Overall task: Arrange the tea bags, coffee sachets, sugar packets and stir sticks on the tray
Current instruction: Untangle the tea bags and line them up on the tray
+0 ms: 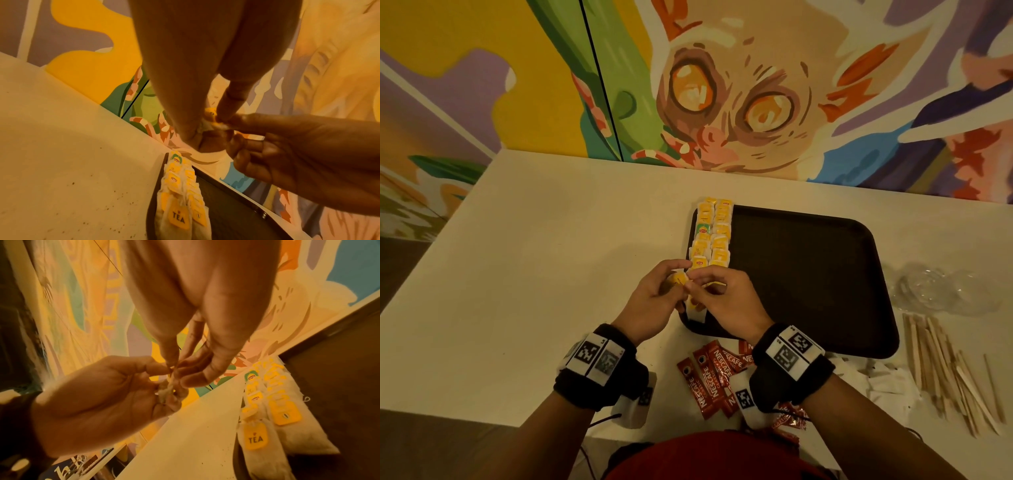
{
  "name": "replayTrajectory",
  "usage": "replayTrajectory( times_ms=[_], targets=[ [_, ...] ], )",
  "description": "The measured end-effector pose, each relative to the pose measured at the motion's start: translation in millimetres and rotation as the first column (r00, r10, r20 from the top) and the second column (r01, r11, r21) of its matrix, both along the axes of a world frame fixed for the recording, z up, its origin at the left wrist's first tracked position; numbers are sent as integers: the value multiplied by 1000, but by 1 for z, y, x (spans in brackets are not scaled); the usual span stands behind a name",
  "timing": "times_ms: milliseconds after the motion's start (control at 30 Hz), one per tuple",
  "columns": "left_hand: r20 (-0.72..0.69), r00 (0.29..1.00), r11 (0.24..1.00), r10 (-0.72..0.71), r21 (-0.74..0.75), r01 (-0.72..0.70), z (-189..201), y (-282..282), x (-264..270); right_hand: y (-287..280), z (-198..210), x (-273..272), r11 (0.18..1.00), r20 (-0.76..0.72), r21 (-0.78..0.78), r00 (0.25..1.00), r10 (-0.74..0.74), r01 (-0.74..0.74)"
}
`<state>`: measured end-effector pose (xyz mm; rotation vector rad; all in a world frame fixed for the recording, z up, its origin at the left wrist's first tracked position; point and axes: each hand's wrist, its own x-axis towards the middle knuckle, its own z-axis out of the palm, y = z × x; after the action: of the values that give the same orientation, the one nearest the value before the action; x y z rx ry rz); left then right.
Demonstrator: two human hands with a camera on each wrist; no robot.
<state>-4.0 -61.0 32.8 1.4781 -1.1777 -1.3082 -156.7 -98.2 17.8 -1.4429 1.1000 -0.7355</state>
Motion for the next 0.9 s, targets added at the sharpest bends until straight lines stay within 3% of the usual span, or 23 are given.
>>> replayTrajectory(
  times_ms=[100, 300, 433, 600, 767, 900],
  targets=[
    [86, 996, 996, -18, -80, 25, 0, 2, 3, 2, 0, -3, 1000, 61, 20, 998, -16, 14],
    [357, 934, 989, -4, -140, 57, 0, 1, 13, 1, 0, -12, 998, 47, 51, 999, 23, -26],
    [409, 912, 988, 32, -151, 33, 6, -3, 17, 0, 2, -18, 997, 96, 10, 993, 72, -73],
    [447, 894, 987, -23, -135, 93, 10, -5, 20, -5, 7, -25, 998, 119, -29, 991, 64, -61],
    [487, 868, 975, -100, -125, 182, 12, -9, 18, -10, 7, -29, 988, 4, -28, 988, 151, -151],
    [517, 839, 955, -171, -122, 270, 16, -10, 15, -11, 9, -33, 988, -92, -61, 986, 135, -141]
  ],
)
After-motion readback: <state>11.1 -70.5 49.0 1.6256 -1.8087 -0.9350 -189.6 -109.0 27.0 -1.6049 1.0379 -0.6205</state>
